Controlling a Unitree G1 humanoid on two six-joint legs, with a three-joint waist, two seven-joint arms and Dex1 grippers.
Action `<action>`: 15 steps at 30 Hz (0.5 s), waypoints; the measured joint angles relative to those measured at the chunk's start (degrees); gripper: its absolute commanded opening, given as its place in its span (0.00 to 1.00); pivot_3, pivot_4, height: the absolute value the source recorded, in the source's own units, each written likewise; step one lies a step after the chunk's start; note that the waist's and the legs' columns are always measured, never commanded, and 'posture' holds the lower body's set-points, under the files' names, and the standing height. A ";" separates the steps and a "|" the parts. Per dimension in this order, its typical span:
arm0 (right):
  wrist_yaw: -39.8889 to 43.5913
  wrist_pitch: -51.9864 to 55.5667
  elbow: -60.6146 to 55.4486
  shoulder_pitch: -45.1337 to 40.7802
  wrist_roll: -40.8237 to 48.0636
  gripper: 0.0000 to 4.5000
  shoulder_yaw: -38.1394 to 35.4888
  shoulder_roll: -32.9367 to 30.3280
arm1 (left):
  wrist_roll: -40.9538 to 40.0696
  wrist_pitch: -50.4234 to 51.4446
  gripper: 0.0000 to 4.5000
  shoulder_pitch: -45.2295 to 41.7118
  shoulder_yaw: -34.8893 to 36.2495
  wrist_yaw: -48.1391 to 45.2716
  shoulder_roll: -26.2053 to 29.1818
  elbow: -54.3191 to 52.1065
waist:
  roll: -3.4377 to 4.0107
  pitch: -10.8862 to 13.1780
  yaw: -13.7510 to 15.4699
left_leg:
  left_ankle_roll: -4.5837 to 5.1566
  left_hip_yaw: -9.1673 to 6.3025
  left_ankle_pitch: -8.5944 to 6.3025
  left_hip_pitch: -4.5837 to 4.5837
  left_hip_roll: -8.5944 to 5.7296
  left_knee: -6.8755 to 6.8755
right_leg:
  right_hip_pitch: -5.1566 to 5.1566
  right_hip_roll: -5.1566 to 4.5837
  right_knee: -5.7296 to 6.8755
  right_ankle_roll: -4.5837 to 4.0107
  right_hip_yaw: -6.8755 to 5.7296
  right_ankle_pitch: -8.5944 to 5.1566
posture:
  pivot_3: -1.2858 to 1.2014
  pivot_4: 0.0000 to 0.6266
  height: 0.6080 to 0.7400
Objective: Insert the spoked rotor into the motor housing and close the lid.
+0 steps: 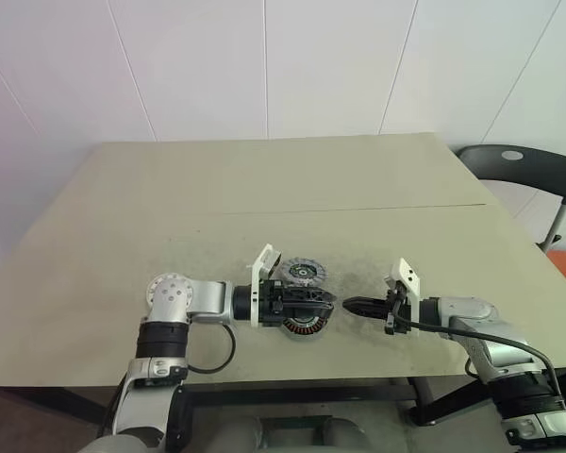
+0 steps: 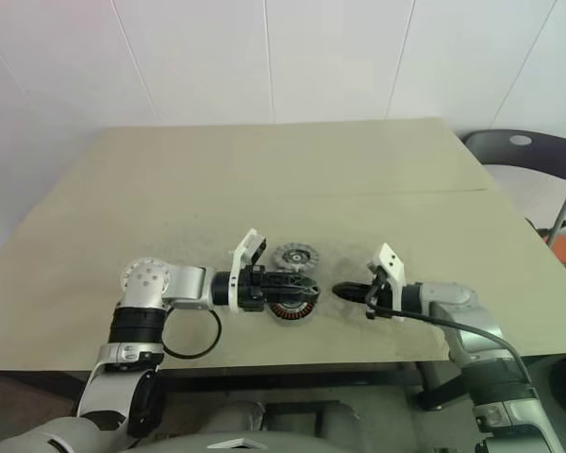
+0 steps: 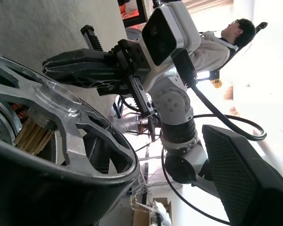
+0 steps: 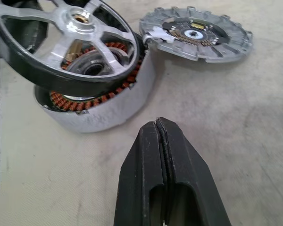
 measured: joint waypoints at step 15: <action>-2.61 -2.72 0.71 0.16 -0.56 0.00 -0.41 0.93 | -34.46 -3.69 0.72 4.63 -12.99 25.74 13.56 3.92 | 0.01 -0.01 0.15 | -0.01 0.00 0.00 0.02 -0.01 0.05 | 0.01 -0.01 0.07 -0.19 0.04 -0.10 | 0.52 0.00 1.00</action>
